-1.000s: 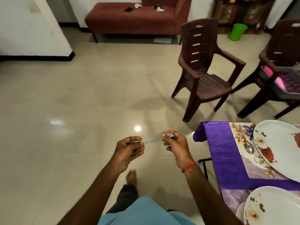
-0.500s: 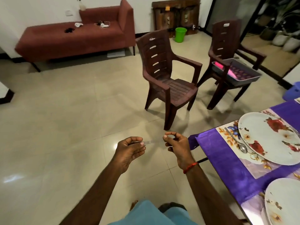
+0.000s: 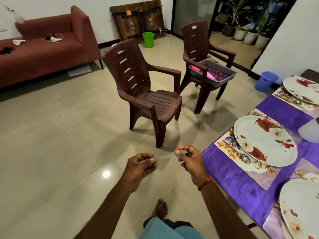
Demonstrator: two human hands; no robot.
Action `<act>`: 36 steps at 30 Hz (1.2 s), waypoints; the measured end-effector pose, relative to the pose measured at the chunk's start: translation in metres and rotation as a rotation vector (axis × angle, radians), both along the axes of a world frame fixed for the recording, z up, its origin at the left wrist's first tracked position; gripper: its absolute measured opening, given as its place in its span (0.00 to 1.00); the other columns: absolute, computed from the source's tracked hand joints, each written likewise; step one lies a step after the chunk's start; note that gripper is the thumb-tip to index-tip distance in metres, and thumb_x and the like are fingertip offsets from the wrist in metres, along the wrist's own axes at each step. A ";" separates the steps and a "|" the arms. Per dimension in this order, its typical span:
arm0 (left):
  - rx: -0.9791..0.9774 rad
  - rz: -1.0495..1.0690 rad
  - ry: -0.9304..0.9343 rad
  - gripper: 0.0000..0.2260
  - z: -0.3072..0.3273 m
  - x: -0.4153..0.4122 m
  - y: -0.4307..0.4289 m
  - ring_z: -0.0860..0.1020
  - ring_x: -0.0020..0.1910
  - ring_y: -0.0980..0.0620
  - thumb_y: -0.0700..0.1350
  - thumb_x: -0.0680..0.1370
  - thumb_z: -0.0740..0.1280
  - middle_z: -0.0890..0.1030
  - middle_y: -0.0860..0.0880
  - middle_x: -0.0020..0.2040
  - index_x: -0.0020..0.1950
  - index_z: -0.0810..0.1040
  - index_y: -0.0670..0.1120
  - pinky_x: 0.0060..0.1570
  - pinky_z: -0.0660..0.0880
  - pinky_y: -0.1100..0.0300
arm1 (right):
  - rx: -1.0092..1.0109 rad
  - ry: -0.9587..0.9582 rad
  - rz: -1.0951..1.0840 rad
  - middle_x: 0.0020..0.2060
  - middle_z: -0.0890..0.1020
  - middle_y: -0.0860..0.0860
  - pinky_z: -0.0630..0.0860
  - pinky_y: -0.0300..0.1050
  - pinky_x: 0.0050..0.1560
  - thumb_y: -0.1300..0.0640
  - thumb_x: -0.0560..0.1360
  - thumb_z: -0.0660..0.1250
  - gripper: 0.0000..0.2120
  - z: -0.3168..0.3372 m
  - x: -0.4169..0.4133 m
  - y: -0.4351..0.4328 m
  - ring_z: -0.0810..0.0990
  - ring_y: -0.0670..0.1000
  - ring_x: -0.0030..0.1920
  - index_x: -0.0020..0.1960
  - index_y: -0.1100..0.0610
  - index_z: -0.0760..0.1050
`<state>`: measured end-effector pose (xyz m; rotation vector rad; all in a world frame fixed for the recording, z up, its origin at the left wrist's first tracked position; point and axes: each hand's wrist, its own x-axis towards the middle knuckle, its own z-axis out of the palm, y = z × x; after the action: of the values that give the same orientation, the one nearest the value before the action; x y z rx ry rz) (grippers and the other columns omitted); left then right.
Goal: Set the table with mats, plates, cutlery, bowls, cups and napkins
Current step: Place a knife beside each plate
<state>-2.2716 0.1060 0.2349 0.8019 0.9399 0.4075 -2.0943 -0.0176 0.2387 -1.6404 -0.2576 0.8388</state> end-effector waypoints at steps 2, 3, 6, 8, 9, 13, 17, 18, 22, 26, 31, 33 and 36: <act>0.012 -0.036 0.003 0.08 0.001 0.021 0.021 0.84 0.42 0.44 0.30 0.78 0.70 0.84 0.37 0.46 0.56 0.81 0.35 0.52 0.84 0.50 | 0.004 -0.010 -0.050 0.43 0.86 0.53 0.79 0.43 0.39 0.60 0.74 0.75 0.08 -0.002 0.017 0.015 0.82 0.49 0.40 0.53 0.54 0.83; 0.021 -0.059 0.006 0.07 0.001 0.032 0.032 0.84 0.42 0.44 0.30 0.78 0.70 0.83 0.37 0.46 0.56 0.81 0.35 0.52 0.84 0.50 | 0.007 -0.011 -0.071 0.44 0.86 0.53 0.79 0.43 0.40 0.60 0.74 0.75 0.08 -0.003 0.026 0.024 0.82 0.49 0.40 0.53 0.54 0.83; 0.074 -0.139 0.039 0.06 0.002 0.060 0.061 0.84 0.44 0.44 0.31 0.79 0.69 0.83 0.37 0.48 0.55 0.81 0.35 0.53 0.84 0.49 | 0.005 0.000 -0.119 0.43 0.86 0.53 0.79 0.42 0.39 0.61 0.75 0.75 0.07 -0.006 0.047 0.044 0.82 0.50 0.41 0.52 0.54 0.83; 0.097 -0.184 0.063 0.06 0.003 0.078 0.076 0.84 0.44 0.43 0.32 0.79 0.68 0.83 0.37 0.49 0.56 0.81 0.36 0.52 0.84 0.50 | 0.006 0.003 -0.151 0.43 0.86 0.53 0.78 0.40 0.38 0.60 0.75 0.74 0.06 -0.008 0.060 0.053 0.82 0.50 0.41 0.52 0.54 0.83; 0.101 -0.201 0.065 0.07 0.003 0.087 0.083 0.84 0.44 0.43 0.32 0.79 0.68 0.83 0.37 0.49 0.56 0.81 0.36 0.52 0.84 0.50 | 0.009 0.002 -0.166 0.43 0.86 0.53 0.77 0.40 0.38 0.61 0.75 0.74 0.06 -0.009 0.066 0.057 0.81 0.50 0.41 0.52 0.54 0.83; 0.098 -0.248 0.070 0.07 0.003 0.123 0.101 0.82 0.41 0.45 0.31 0.79 0.68 0.82 0.38 0.46 0.57 0.80 0.36 0.50 0.84 0.50 | 0.029 -0.006 -0.239 0.44 0.86 0.55 0.77 0.41 0.38 0.62 0.76 0.73 0.06 -0.011 0.092 0.066 0.81 0.50 0.40 0.51 0.54 0.83; 0.069 -0.302 0.084 0.08 0.002 0.151 0.109 0.81 0.38 0.47 0.31 0.78 0.70 0.82 0.40 0.45 0.57 0.80 0.35 0.51 0.84 0.50 | 0.044 0.018 -0.344 0.43 0.86 0.54 0.77 0.40 0.36 0.62 0.75 0.74 0.09 -0.018 0.111 0.066 0.82 0.49 0.38 0.54 0.53 0.81; 0.070 -0.328 0.087 0.08 0.001 0.159 0.111 0.81 0.38 0.47 0.32 0.78 0.70 0.82 0.40 0.45 0.57 0.81 0.36 0.52 0.84 0.49 | 0.047 0.023 -0.369 0.43 0.86 0.55 0.77 0.41 0.37 0.62 0.75 0.74 0.10 -0.019 0.115 0.065 0.82 0.48 0.38 0.55 0.53 0.80; 0.086 -0.449 0.121 0.10 -0.002 0.189 0.121 0.82 0.38 0.47 0.33 0.77 0.72 0.84 0.41 0.46 0.57 0.82 0.36 0.50 0.84 0.50 | 0.056 0.075 -0.484 0.42 0.86 0.56 0.77 0.41 0.37 0.62 0.74 0.76 0.13 -0.026 0.130 0.059 0.82 0.48 0.38 0.57 0.54 0.79; 0.079 -0.621 0.131 0.09 -0.003 0.229 0.129 0.81 0.35 0.51 0.35 0.76 0.73 0.84 0.41 0.44 0.56 0.81 0.36 0.50 0.82 0.50 | 0.079 0.098 -0.611 0.37 0.83 0.55 0.76 0.41 0.35 0.64 0.72 0.77 0.14 -0.030 0.148 0.055 0.80 0.48 0.34 0.55 0.57 0.79; 0.078 -0.773 0.147 0.09 -0.009 0.289 0.144 0.83 0.34 0.51 0.34 0.76 0.73 0.84 0.41 0.41 0.55 0.81 0.33 0.42 0.84 0.57 | 0.095 0.097 -0.779 0.37 0.82 0.56 0.76 0.41 0.37 0.64 0.72 0.77 0.14 -0.031 0.172 0.060 0.79 0.49 0.35 0.56 0.59 0.79; 0.083 -0.826 0.137 0.06 -0.008 0.313 0.150 0.83 0.34 0.50 0.35 0.77 0.73 0.84 0.40 0.42 0.53 0.82 0.34 0.38 0.83 0.59 | 0.096 0.077 -0.844 0.38 0.82 0.58 0.77 0.40 0.36 0.64 0.73 0.76 0.13 -0.028 0.182 0.064 0.79 0.50 0.36 0.56 0.58 0.80; 0.096 -0.922 0.115 0.04 -0.006 0.341 0.154 0.85 0.37 0.48 0.35 0.78 0.73 0.85 0.40 0.42 0.50 0.83 0.35 0.39 0.82 0.60 | 0.101 0.042 -0.953 0.39 0.83 0.57 0.77 0.41 0.37 0.64 0.74 0.75 0.12 -0.022 0.192 0.069 0.79 0.49 0.37 0.56 0.59 0.80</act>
<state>-1.9307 0.2603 0.2285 1.2555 0.5677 -0.4028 -1.9028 0.0513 0.2165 -1.4118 0.4842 0.1216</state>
